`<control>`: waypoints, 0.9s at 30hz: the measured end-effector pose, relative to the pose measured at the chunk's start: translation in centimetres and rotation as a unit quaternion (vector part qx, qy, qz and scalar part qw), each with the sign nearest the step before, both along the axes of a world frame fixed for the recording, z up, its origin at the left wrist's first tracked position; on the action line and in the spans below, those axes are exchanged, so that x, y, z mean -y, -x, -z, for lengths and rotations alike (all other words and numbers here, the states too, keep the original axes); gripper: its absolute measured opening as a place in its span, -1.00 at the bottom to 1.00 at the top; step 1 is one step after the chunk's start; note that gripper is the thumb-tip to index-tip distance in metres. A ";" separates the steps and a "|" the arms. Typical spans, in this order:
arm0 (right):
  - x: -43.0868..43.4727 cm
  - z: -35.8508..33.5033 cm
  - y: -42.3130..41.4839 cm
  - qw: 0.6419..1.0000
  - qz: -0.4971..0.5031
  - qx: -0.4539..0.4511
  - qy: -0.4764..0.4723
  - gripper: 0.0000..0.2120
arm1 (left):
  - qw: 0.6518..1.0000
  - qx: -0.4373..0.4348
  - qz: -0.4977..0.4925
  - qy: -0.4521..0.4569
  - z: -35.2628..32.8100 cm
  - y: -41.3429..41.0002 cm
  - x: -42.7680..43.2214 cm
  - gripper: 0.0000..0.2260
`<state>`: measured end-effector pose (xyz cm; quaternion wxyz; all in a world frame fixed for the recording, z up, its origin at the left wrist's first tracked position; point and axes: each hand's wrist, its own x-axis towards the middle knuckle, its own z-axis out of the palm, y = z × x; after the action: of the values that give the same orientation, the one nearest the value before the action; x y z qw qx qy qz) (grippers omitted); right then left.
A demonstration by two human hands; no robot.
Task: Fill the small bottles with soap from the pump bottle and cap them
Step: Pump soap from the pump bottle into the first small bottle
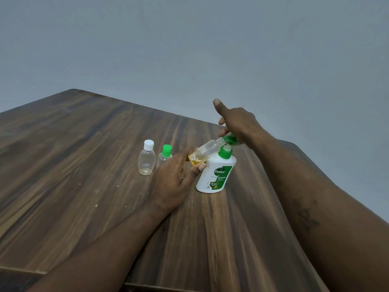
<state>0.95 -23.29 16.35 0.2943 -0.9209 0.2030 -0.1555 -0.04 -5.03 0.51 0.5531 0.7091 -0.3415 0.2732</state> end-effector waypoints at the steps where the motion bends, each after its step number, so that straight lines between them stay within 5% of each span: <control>1: -0.1 0.0 -0.2 1.000 0.001 -0.001 0.004 -0.21 | 1.000 0.001 0.001 0.001 0.0 0.0 0.0 -0.72; 7: 0.1 3.0 -0.4 0.997 -0.005 -0.073 -0.006 -0.23 | 1.000 -0.002 0.002 -0.003 0.1 -0.2 0.1 -0.75; 22: -0.2 -0.2 0.0 1.000 0.001 -0.008 -0.008 -0.21 | 1.000 -0.011 0.009 0.009 -0.1 0.0 0.0 -0.68; 27: 0.0 2.4 -0.5 0.998 0.000 -0.062 0.003 -0.27 | 1.000 -0.009 0.006 0.005 0.1 -0.2 0.0 -0.69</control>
<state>1.45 -23.29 13.91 0.2783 -0.9296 0.2205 -0.0987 0.17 -5.03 0.41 0.5613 0.7068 -0.3393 0.2649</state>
